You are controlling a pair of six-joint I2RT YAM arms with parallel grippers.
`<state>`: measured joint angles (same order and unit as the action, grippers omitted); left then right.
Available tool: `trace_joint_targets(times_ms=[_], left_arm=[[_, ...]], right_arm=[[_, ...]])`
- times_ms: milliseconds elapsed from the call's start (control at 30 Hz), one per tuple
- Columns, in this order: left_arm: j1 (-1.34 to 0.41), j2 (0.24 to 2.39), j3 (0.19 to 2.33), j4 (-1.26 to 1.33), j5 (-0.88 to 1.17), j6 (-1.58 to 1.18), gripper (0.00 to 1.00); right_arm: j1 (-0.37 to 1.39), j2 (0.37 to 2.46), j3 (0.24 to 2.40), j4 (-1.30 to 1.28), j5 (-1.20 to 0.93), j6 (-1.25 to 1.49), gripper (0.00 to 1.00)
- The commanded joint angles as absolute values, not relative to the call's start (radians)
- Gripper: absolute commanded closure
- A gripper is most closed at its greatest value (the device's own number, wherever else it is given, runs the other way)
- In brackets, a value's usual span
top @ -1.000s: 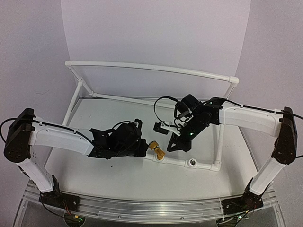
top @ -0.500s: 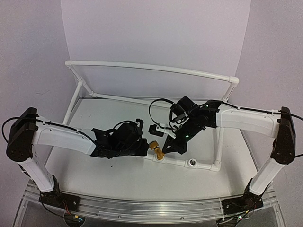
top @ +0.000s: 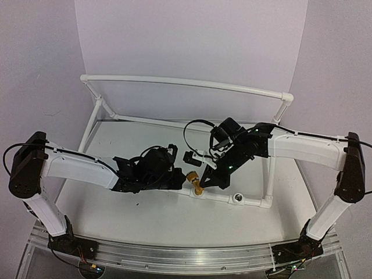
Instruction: Install the water faucets
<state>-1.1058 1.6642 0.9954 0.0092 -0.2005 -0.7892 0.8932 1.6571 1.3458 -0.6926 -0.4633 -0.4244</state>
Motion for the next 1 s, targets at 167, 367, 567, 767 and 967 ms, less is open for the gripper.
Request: trace_joint_targets(times_ms=[167,367,567,767,967], left_arm=[[-1.142,1.687,1.065,0.006,-0.162,-0.821,0.89],[-1.144,1.693,1.069,0.013,-0.162,-0.805,0.89],[-1.144,1.714,1.105,0.035,-0.159,-0.772,0.89],[-1.140,1.712,1.118,0.012,-0.208,-0.773,0.89],[-1.137,1.700,1.114,0.006,-0.239,-0.777,0.88]], right_arm=[[0.899,1.625,1.309,-0.749,-0.457,-0.427,1.00],[0.899,1.612,1.288,-0.757,-0.455,-0.435,1.00],[0.894,1.614,1.290,-0.760,-0.450,-0.423,1.00],[0.878,1.609,1.308,-0.763,-0.450,-0.421,1.00],[0.877,1.615,1.288,-0.766,-0.435,-0.433,1.00]])
